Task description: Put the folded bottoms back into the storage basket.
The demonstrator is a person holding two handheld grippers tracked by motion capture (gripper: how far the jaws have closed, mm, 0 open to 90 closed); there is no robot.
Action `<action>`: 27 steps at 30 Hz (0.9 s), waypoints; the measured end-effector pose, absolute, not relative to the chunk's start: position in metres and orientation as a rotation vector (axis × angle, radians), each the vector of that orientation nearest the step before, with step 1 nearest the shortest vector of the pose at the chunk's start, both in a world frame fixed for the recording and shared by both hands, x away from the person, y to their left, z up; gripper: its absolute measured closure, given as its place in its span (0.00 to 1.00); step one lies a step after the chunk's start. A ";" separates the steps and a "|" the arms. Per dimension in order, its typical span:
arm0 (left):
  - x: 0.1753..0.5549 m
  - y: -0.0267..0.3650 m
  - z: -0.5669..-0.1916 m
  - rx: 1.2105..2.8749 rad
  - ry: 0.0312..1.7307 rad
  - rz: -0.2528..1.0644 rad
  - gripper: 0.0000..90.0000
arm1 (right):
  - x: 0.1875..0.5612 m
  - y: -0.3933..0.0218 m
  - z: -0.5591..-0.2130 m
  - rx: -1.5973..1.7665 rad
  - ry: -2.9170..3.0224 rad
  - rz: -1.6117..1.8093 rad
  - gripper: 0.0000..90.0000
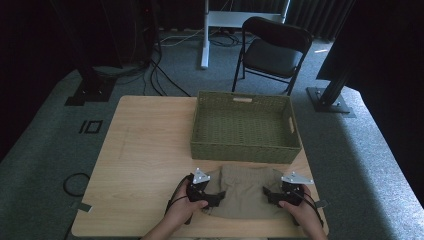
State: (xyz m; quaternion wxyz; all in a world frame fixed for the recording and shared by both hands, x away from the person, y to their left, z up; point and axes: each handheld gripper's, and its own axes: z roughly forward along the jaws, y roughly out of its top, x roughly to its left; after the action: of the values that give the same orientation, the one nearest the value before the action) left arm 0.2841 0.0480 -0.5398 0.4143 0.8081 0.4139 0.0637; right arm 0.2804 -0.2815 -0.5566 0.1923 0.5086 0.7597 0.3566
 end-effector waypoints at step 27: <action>0.301 0.007 -0.552 2.087 0.932 0.279 0.57 | 0.277 -0.270 -0.552 1.382 2.186 1.045 0.64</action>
State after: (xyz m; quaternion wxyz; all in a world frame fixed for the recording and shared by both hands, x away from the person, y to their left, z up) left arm 0.3006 0.0068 -0.5525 0.4072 0.8279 0.3695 0.1105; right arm 0.2770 -0.2697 -0.5520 0.1752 0.4876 0.7717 0.3688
